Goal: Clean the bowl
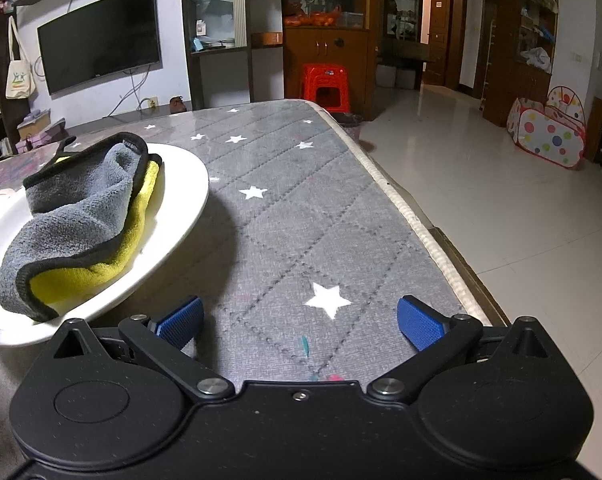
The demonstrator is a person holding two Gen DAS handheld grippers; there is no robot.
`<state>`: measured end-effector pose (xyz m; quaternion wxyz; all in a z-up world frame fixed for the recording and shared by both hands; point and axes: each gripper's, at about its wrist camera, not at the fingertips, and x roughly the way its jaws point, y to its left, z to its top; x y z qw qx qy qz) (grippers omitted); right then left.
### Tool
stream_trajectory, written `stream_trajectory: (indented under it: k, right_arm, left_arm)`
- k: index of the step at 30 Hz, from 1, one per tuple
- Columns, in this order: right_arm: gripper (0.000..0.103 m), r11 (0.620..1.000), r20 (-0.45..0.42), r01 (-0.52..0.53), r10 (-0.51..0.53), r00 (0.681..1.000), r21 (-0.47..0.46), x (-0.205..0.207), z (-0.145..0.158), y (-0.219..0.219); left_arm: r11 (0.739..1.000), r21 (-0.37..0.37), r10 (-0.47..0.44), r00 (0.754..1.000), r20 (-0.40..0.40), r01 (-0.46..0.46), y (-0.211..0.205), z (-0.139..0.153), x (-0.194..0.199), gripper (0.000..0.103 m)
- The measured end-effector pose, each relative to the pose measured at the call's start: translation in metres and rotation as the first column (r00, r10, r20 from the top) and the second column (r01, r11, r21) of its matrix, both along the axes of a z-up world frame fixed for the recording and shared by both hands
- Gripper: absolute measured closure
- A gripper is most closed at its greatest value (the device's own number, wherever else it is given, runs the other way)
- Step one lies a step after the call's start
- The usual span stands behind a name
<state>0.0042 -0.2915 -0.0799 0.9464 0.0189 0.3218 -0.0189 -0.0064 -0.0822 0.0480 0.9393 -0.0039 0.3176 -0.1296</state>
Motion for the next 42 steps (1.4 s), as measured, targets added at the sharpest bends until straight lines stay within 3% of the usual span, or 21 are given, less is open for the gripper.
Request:
stream_trajectory:
  k: [8,16,22,32,37,42]
  right_arm:
    - [0.000,1.000,0.001,-0.001,0.001,1.000,0.004,-0.005,-0.004,0.000]
    - [0.000,1.000,-0.002,-0.002,0.002,1.000,-0.001,-0.003,-0.003,0.003]
    - [0.000,1.000,-0.003,-0.005,0.005,1.000,-0.001,-0.002,-0.002,0.003]
    - [0.000,1.000,-0.003,-0.006,0.006,1.000,0.002,-0.007,0.001,0.000]
    - [0.000,1.000,-0.002,-0.005,0.005,1.000,0.001,-0.006,0.002,0.000]
    - [0.000,0.996,0.010,-0.087,0.087,0.996,0.026,-0.006,0.004,0.004]
  left_arm:
    - [0.989,0.001,0.151,0.988,-0.037,-0.151,0.050,-0.021,-0.017,0.026]
    - [0.976,0.047,0.213,0.976,-0.046,-0.211,0.070,-0.039,-0.028,0.026]
    - [0.965,0.039,0.263,0.963,-0.059,-0.261,0.081,-0.051,-0.026,0.026]
    - [0.962,0.062,0.270,0.959,-0.088,-0.265,0.082,-0.065,-0.023,0.026]
    - [0.959,0.037,0.282,0.955,-0.094,-0.280,0.086,-0.065,-0.020,0.025]
    - [0.961,0.050,0.276,0.956,-0.095,-0.272,0.084,-0.067,-0.019,0.025]
